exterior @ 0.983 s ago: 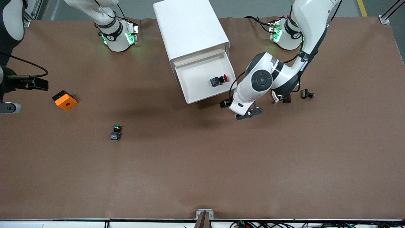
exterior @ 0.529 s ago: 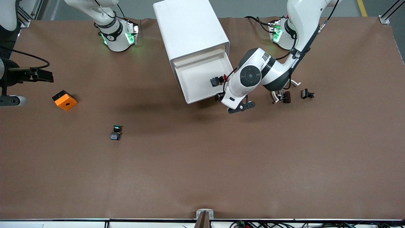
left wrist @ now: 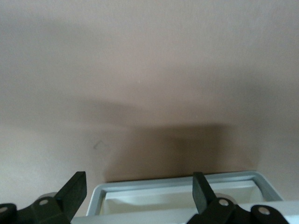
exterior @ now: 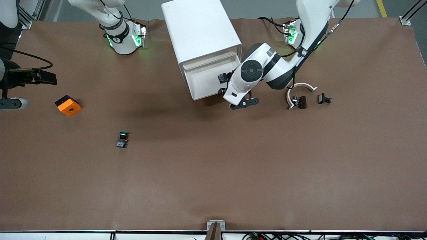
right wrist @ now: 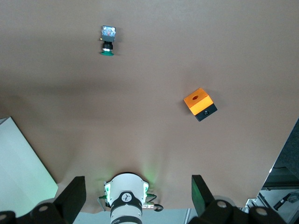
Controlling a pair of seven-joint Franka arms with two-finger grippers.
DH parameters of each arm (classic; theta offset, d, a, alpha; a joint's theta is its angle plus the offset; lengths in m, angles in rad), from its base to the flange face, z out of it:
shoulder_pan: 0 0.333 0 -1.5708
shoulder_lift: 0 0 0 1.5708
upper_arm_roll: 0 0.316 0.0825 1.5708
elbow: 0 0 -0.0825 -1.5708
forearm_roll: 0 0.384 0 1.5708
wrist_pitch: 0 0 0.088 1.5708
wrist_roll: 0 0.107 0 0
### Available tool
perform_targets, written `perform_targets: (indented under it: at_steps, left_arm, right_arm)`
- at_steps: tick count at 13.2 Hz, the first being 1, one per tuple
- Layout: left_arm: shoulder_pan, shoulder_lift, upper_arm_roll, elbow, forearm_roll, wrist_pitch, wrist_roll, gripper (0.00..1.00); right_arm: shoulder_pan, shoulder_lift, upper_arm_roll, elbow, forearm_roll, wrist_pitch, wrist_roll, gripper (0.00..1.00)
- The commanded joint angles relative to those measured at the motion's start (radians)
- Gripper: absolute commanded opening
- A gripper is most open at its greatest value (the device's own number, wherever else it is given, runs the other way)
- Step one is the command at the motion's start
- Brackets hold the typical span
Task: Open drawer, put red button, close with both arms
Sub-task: 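Push the drawer front closed with the left gripper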
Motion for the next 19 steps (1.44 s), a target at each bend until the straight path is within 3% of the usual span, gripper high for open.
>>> perform_targets:
  at_steps: [1,5,7,13,15,19]
  left_arm:
    - [0.008,-0.016,-0.051,-0.037,-0.014,0.001,-0.038,1.0]
    - [0.008,-0.028,-0.102,-0.073,-0.014,0.004,-0.099,1.0]
    - [0.008,-0.03,-0.122,-0.082,-0.014,0.004,-0.121,1.0]
    - [-0.009,0.013,-0.141,-0.085,-0.039,0.013,-0.176,1.0]
    - [-0.023,0.025,-0.141,-0.079,-0.103,0.013,-0.182,1.0]
    - [-0.043,0.031,-0.139,-0.079,-0.105,0.004,-0.247,1.0]
  right_arm:
    - [-0.008,-0.018,0.008,-0.005,0.012,0.003,0.001,1.0]
    - [-0.082,-0.093,0.071,-0.044,0.024,-0.012,0.009,1.0]
    - [-0.051,-0.162,0.057,-0.132,0.027,0.034,0.038,1.0]
    - [-0.002,-0.184,-0.021,-0.15,0.094,0.069,0.081,1.0]
    - [-0.002,-0.251,-0.023,-0.251,0.095,0.148,0.081,1.0]
    - [-0.002,-0.354,-0.032,-0.391,0.113,0.254,0.082,1.0]
